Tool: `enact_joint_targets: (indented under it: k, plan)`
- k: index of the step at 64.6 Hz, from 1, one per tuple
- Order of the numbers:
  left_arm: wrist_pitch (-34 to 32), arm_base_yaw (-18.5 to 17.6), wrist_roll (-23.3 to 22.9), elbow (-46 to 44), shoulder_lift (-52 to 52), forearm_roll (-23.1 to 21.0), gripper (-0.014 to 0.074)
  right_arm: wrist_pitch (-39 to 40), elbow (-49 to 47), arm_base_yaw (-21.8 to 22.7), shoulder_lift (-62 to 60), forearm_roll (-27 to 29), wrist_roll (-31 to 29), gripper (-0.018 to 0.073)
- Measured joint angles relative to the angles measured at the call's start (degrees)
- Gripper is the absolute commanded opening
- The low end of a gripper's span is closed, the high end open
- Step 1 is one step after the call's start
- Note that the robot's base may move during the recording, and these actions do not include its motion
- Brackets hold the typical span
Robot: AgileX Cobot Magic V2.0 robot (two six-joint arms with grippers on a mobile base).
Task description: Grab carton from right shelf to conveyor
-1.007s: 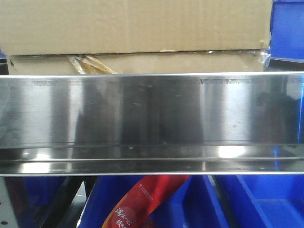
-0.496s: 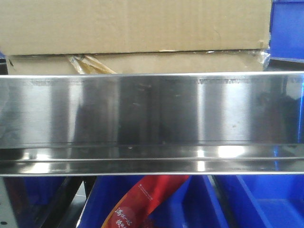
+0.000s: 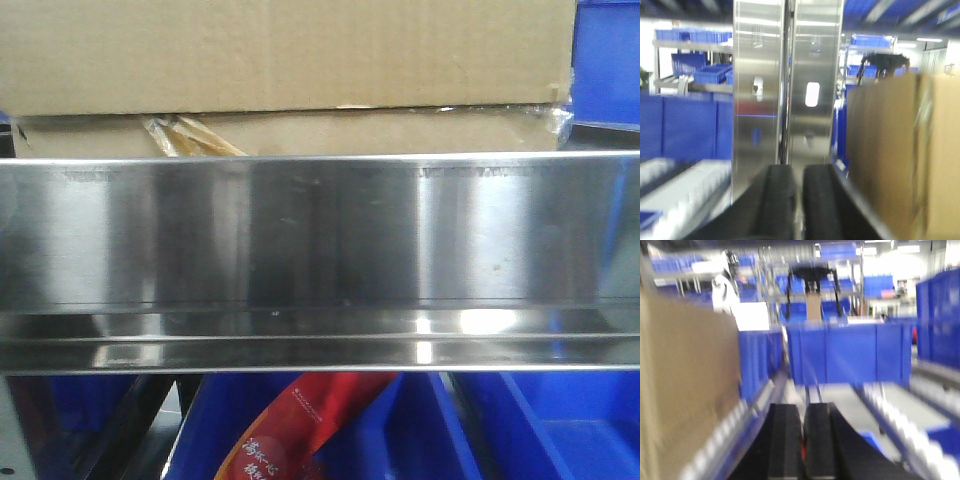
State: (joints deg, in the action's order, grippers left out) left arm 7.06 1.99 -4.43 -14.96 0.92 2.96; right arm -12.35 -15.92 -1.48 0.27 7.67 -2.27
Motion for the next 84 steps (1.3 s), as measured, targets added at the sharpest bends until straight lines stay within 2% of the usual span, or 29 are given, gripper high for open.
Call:
enact_joint_targets:
  k: [6, 14, 20, 26, 33, 40, 49, 59, 66, 72, 78, 84]
  plan:
    - [5.0, 0.0, 0.0, -6.5, 2.5, 0.0, 0.0307, -2.6, -6.3, 0.0, 2.1, 1.1, 0.0, 0.0368]
    - [7.3, 0.0, 0.0, -12.9, 6.7, 0.1, 0.0416, -3.4, -11.7, 0.0, 6.0, 1.8, 0.0, 0.058]
    - [7.7, 0.0, 0.0, -17.1, 10.7, 0.1, 0.0471, -3.4, -12.9, 0.0, 8.2, 1.9, 0.0, 0.0559]
    - [10.9, 0.0, 0.2, -21.5, 15.8, 0.1, 0.0487, -2.9, -13.5, 0.0, 9.5, 1.9, 0.0, 0.0559]
    - [16.7, -1.4, 4.4, -26.9, 21.0, -1.6, 0.0487, -6.2, -17.0, 0.0, 11.9, 2.0, 0.0, 0.0559]
    - [19.1, -6.9, 9.7, -31.4, 24.9, -5.3, 0.0485, -11.2, -22.0, 0.0, 16.0, 2.0, 0.0, 0.0559]
    - [20.8, -15.6, 11.9, -37.1, 30.8, -6.8, 0.0485, -15.3, -28.9, -0.6, 21.9, 2.0, 0.0, 0.0559]
    - [22.3, -26.5, 12.3, -43.0, 39.5, -7.1, 0.0485, -17.2, -35.9, -6.2, 28.1, 2.0, -0.1, 0.0559]
    - [22.7, -32.2, 12.3, -48.2, 46.3, -7.1, 0.0485, -19.5, -40.5, -10.9, 33.0, 2.0, -0.1, 0.0559]
    - [22.7, -34.9, 12.5, -53.4, 53.1, -7.1, 0.0485, -21.6, -45.1, -14.9, 38.2, 2.1, -0.1, 0.0559]
    - [23.8, -35.5, 12.5, -59.5, 60.1, -7.2, 0.0485, -25.1, -50.5, -17.5, 44.3, 2.2, -0.2, 0.0559]
    - [26.2, -35.6, 11.1, -66.9, 66.8, -6.9, 0.0485, -31.2, -57.5, -18.1, 50.3, 2.2, -0.2, 0.0559]
